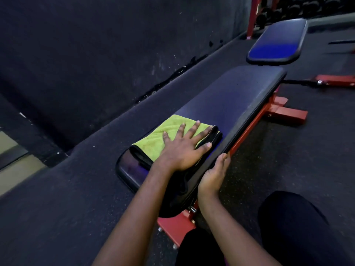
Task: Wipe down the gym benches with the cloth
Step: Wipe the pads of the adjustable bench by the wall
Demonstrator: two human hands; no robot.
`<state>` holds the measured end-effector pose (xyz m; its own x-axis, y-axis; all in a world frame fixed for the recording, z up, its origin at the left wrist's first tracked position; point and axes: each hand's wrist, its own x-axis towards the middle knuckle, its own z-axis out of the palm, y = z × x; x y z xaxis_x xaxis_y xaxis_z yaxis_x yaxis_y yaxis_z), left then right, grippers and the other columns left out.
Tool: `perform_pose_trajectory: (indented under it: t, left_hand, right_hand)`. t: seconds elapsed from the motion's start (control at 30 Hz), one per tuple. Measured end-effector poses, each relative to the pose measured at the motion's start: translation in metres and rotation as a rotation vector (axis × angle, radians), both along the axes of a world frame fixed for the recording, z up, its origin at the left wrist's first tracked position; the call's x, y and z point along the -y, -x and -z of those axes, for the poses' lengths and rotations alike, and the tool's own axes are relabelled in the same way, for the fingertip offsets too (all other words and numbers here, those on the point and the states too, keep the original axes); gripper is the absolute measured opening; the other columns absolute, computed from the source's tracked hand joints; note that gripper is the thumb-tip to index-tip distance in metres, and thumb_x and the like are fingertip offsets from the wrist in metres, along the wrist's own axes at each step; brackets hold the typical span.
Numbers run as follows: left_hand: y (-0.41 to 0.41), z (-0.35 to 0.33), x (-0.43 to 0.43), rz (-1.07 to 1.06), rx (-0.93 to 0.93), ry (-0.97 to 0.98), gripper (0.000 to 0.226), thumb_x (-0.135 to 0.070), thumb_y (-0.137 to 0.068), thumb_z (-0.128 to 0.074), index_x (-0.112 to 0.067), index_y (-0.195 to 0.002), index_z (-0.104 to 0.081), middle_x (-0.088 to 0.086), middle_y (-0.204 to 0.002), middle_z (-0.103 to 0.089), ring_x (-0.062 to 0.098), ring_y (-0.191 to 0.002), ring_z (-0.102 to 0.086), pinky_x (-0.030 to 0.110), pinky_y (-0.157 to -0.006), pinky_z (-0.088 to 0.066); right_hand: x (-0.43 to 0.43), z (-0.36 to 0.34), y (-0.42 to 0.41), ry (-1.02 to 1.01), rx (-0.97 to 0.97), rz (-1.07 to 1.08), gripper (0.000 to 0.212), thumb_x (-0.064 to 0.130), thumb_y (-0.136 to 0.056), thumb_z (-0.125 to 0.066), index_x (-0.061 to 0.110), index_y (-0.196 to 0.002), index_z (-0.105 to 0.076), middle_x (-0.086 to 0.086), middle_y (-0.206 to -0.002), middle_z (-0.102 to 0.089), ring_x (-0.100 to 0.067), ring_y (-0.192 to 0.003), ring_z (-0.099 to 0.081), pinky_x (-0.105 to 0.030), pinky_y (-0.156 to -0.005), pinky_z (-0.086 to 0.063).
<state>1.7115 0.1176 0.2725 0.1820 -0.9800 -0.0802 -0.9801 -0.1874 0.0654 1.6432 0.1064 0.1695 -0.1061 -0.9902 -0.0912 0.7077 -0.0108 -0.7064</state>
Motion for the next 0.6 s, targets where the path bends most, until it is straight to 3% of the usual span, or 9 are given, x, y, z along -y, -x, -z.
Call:
perform_pose_trajectory:
  t: [0.07, 0.17, 0.23, 0.33, 0.43, 0.6]
  left_hand:
    - [-0.001, -0.001, -0.027, 0.024, 0.016, 0.012, 0.055, -0.068, -0.095, -0.019, -0.062, -0.145, 0.005, -0.024, -0.16, 0.014, 0.018, -0.15, 0.012, 0.069, -0.112, 0.001]
    - [0.005, 0.003, -0.072, 0.087, 0.041, 0.056, 0.058, -0.072, -0.091, -0.019, -0.065, -0.142, 0.009, -0.026, -0.159, 0.016, 0.013, -0.149, 0.014, 0.062, -0.114, 0.003]
    - [-0.004, 0.003, -0.083, 0.07, 0.024, 0.057, 0.062, -0.078, -0.083, -0.014, -0.068, -0.14, 0.009, -0.028, -0.158, 0.015, 0.009, -0.149, 0.015, 0.059, -0.115, 0.005]
    - [-0.051, 0.0, -0.059, -0.052, -0.017, 0.002, 0.065, -0.085, -0.075, -0.011, -0.072, -0.137, 0.007, -0.026, -0.159, 0.013, 0.008, -0.149, 0.013, 0.062, -0.115, 0.005]
    - [-0.097, -0.009, -0.028, -0.24, -0.082, -0.02, 0.06, -0.078, -0.088, -0.025, -0.065, -0.142, -0.001, -0.022, -0.161, 0.006, 0.013, -0.151, 0.004, 0.067, -0.114, -0.003]
    - [-0.081, -0.001, -0.05, -0.294, -0.013, 0.034, 0.057, -0.078, -0.088, -0.016, -0.067, -0.142, -0.002, -0.025, -0.16, 0.006, 0.013, -0.151, 0.001, 0.063, -0.114, -0.008]
  right_hand:
    - [0.001, 0.002, -0.004, -0.004, -0.059, -0.017, 0.062, 0.042, -0.099, -0.037, 0.004, -0.148, -0.035, -0.017, -0.149, -0.044, -0.025, -0.135, -0.048, -0.038, -0.114, -0.037]
    - [0.004, 0.007, -0.002, -0.086, -0.081, 0.007, 0.08, 0.062, -0.088, -0.042, 0.007, -0.147, -0.039, -0.018, -0.149, -0.044, -0.028, -0.136, -0.046, -0.047, -0.116, -0.032]
    - [0.005, 0.006, -0.002, -0.076, -0.068, 0.012, 0.082, 0.063, -0.087, -0.042, 0.007, -0.147, -0.039, -0.018, -0.149, -0.044, -0.027, -0.136, -0.046, -0.048, -0.117, -0.031]
    - [0.005, 0.005, -0.003, -0.043, -0.022, -0.016, 0.091, 0.069, -0.086, -0.048, 0.006, -0.149, -0.034, -0.018, -0.151, -0.042, -0.026, -0.136, -0.046, -0.049, -0.117, -0.032]
    - [0.003, 0.006, -0.002, -0.045, -0.066, -0.052, 0.114, 0.089, -0.07, -0.051, 0.014, -0.152, -0.032, -0.012, -0.154, -0.04, -0.022, -0.138, -0.045, -0.049, -0.117, -0.033]
    - [0.001, 0.003, 0.003, -0.05, -0.097, -0.053, 0.113, 0.091, -0.068, -0.047, 0.015, -0.151, -0.034, -0.011, -0.15, -0.045, -0.021, -0.134, -0.049, -0.049, -0.115, -0.035]
